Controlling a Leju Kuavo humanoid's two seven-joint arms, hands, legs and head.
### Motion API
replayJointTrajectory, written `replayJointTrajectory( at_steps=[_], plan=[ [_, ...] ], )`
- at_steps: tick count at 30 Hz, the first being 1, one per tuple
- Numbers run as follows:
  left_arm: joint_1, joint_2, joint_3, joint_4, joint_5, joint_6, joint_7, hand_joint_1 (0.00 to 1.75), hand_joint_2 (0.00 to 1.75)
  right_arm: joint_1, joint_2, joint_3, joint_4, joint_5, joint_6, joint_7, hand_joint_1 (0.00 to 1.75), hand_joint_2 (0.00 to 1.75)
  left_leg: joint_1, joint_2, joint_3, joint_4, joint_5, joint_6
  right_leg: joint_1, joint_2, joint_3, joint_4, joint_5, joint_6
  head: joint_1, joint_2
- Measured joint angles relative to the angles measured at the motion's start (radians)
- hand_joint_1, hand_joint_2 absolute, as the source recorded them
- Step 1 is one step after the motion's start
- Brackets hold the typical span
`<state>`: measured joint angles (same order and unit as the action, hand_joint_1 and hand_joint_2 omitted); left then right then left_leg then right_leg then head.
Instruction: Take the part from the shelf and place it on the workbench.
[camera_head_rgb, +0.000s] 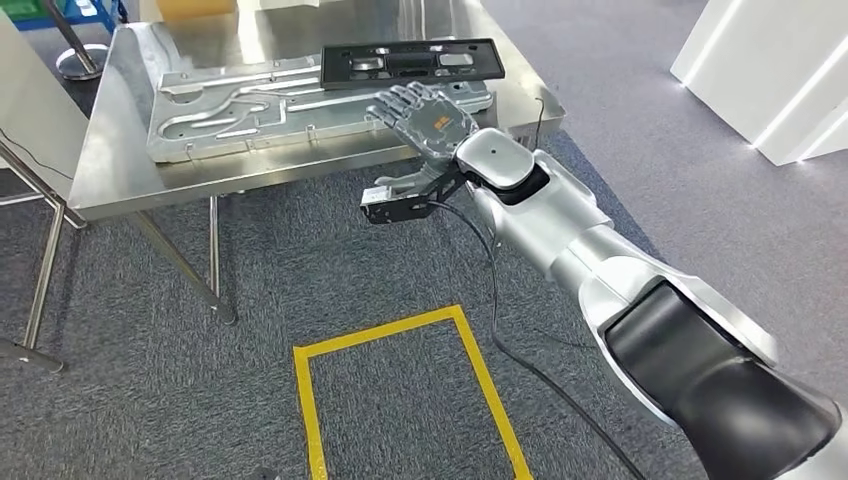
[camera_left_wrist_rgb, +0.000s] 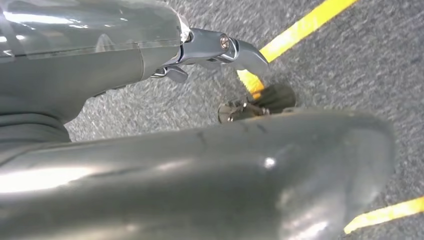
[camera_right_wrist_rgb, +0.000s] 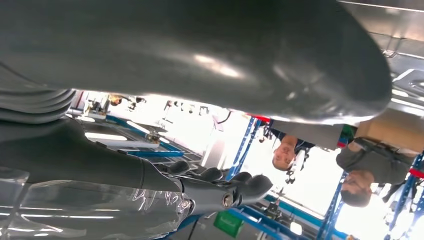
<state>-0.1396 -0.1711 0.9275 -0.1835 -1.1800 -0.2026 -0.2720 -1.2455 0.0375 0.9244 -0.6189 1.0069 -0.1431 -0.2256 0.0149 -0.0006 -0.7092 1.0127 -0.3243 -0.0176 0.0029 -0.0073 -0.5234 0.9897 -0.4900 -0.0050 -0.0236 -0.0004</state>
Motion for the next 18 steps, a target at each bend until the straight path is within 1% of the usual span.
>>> replayJointTrajectory(
  at_steps=[1,2,3,4,5,6,7,8,9,10,11,12,13,14,15,16,17,18],
  plan=[
    [0.001,0.0,0.0,0.0,0.0,0.0,0.001,0.0,0.0,0.0,0.001,0.0,0.0,0.0,0.0,0.0,0.0,0.0,0.0,-0.001,-0.009,0.019,-0.029,-0.003,-0.003,-0.003,-0.009,-0.008,0.017,-0.006,0.0,0.0],
    [0.001,0.0,0.0,0.0,0.0,0.0,0.001,0.0,0.0,0.0,0.003,0.0,0.001,0.0,0.0,0.0,0.0,0.0,0.0,-0.001,-0.022,0.06,-0.076,-0.006,-0.006,-0.005,-0.021,-0.013,0.034,-0.011,0.0,0.0],
    [0.002,0.0,0.0,0.0,0.0,0.001,0.002,0.0,0.0,0.0,0.004,0.0,0.001,0.001,0.0,0.0,0.0,0.0,0.0,-0.001,-0.037,0.119,-0.131,-0.008,-0.005,-0.006,-0.036,-0.014,0.048,-0.015,0.0,0.0],
    [0.001,0.0,0.0,0.0,0.0,0.0,0.002,0.0,0.0,0.001,0.005,0.0,0.002,0.001,0.0,0.0,0.0,0.0,0.0,-0.001,-0.049,0.188,-0.176,-0.012,-0.004,-0.006,-0.053,-0.013,0.061,-0.015,0.0,0.0],
    [0.001,0.0,0.0,0.0,0.0,0.0,0.002,0.0,0.0,0.003,0.006,0.0,0.002,0.001,0.0,0.0,0.0,0.0,0.001,-0.001,-0.055,0.247,-0.198,-0.015,-0.004,-0.006,-0.07,-0.012,0.074,-0.015,0.0,0.0],
    [0.0,0.001,0.0,0.0,0.0,0.0,0.002,0.0,0.0,0.005,0.006,0.0,0.002,0.001,0.0,0.0,0.0,0.0,0.002,-0.001,-0.048,0.283,-0.197,-0.019,-0.004,-0.006,-0.089,-0.009,0.087,-0.013,0.0,0.0],
    [0.0,0.002,0.0,0.0,-0.001,0.0,0.002,0.0,0.0,0.007,0.006,0.0,0.003,0.001,-0.001,0.0,0.0,0.0,0.003,-0.001,-0.027,0.286,-0.177,-0.021,-0.005,-0.007,-0.108,-0.005,0.099,-0.01,0.0,0.0],
    [0.0,0.002,0.0,0.0,-0.001,0.0,0.002,0.0,0.0,0.008,0.006,0.0,0.003,0.002,-0.001,0.0,0.0,0.0,0.004,0.0,0.011,0.254,-0.152,-0.023,-0.006,-0.006,-0.126,0.0,0.11,-0.007,0.0,0.0],
    [-0.002,0.003,0.0,0.0,-0.001,0.0,0.002,0.0,0.0,0.009,0.006,0.0,0.003,0.002,-0.001,0.001,0.0,0.0,0.006,0.0,0.063,0.193,-0.144,-0.023,-0.007,-0.006,-0.144,0.008,0.12,-0.003,0.0,0.0],
    [-0.003,0.003,0.0,0.0,-0.001,0.0,0.002,0.0,0.0,0.008,0.006,0.0,0.003,0.002,-0.002,0.001,0.0,0.0,0.004,-0.001,0.118,0.118,-0.153,-0.02,-0.007,-0.006,-0.159,0.017,0.127,0.002,0.0,0.0],
    [-0.004,0.003,0.0,0.0,-0.001,0.0,0.002,0.0,0.0,0.008,0.006,0.0,0.003,0.002,-0.002,0.001,0.0,0.0,0.002,-0.002,0.157,0.06,-0.169,-0.014,-0.006,-0.007,-0.169,0.022,0.135,0.008,0.0,0.0],
    [-0.005,0.003,0.0,0.0,-0.001,0.0,0.001,0.0,0.0,0.008,0.006,-0.001,0.003,0.003,-0.003,0.001,0.0,0.0,0.0,-0.003,0.18,0.02,-0.185,-0.007,-0.006,-0.007,-0.175,0.026,0.144,0.013,0.0,0.0],
    [-0.005,0.003,0.0,0.0,-0.001,0.0,0.001,0.0,0.0,0.008,0.006,-0.001,0.003,0.003,-0.004,0.002,0.0,0.0,-0.004,-0.004,0.185,0.005,-0.188,0.002,-0.006,-0.008,-0.178,0.025,0.152,0.019,0.0,0.0],
    [-0.005,0.003,0.0,0.0,0.0,0.0,0.001,0.0,0.0,0.008,0.006,-0.001,0.003,0.003,-0.004,0.002,0.0,0.0,-0.003,-0.004,0.178,0.005,-0.179,0.012,-0.006,-0.008,-0.179,0.022,0.161,0.025,0.0,0.0],
    [-0.005,0.003,0.0,0.0,0.0,0.0,0.001,0.0,0.0,0.008,0.006,-0.001,0.004,0.003,-0.004,0.002,0.0,0.0,-0.001,-0.002,0.173,0.001,-0.168,0.02,-0.008,-0.006,-0.184,0.024,0.157,0.03,0.0,0.0],
    [-0.005,0.003,0.0,0.0,0.0,-0.001,0.001,0.0,0.0,0.008,0.005,-0.001,0.004,0.003,-0.004,0.002,0.0,0.0,0.001,0.0,0.164,-0.003,-0.155,0.029,-0.009,-0.003,-0.194,0.043,0.132,0.036,0.0,0.0],
    [-0.006,0.003,0.0,-0.001,0.0,-0.001,0.001,0.0,0.0,0.007,0.005,-0.001,0.005,0.003,-0.004,0.002,0.0,0.0,0.004,0.002,0.153,-0.005,-0.141,0.035,-0.011,0.001,-0.208,0.081,0.09,0.04,0.0,0.0],
    [-0.007,0.003,0.0,-0.001,0.001,-0.001,-0.001,0.0,0.0,0.007,0.004,-0.001,0.005,0.004,-0.004,0.002,0.0,0.0,0.003,0.003,0.139,-0.005,-0.129,0.039,-0.013,0.003,-0.225,0.14,0.035,0.045,0.0,0.0]
  ],
)
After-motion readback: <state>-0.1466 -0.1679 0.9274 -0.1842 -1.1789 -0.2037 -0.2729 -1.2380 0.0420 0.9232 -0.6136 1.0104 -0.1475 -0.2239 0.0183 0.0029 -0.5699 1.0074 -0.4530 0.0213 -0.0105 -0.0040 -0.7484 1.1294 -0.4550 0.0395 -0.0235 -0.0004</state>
